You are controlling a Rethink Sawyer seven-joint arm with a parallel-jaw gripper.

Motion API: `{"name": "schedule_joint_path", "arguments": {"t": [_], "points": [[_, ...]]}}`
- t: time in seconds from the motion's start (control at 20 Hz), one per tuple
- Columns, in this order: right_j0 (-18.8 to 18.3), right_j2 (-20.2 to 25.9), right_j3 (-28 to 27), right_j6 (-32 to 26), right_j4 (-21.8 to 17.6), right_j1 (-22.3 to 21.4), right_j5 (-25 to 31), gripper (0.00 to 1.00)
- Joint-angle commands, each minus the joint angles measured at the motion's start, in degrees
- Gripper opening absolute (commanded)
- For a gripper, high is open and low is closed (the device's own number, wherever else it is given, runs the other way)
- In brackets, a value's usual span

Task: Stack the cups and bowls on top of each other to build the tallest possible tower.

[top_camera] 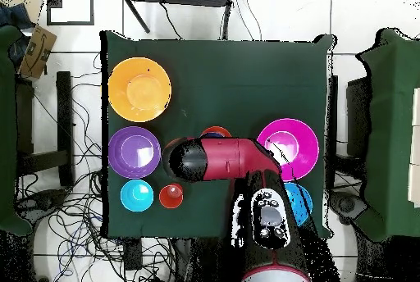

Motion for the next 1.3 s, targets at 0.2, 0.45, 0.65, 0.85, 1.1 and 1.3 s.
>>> {"name": "schedule_joint_path", "arguments": {"t": [0.2, 0.45, 0.65, 0.85, 1.1, 1.3], "points": [[1.1, 2.3, 0.9, 1.1, 0.1, -4.4, 7.2, 1.00], [2.2, 1.9, 0.9, 2.0, 0.4, -6.9, 9.7, 1.00], [5.0, 0.9, 1.7, 4.7, 1.3, -10.2, 12.3, 1.00], [7.9, 0.2, 4.1, 7.7, 3.1, -12.7, 12.8, 1.00], [12.0, -0.7, 7.5, 10.1, 5.0, -14.0, 10.6, 1.00], [16.0, -1.8, 10.9, 12.1, 6.8, -15.5, 8.6, 1.00]]}}
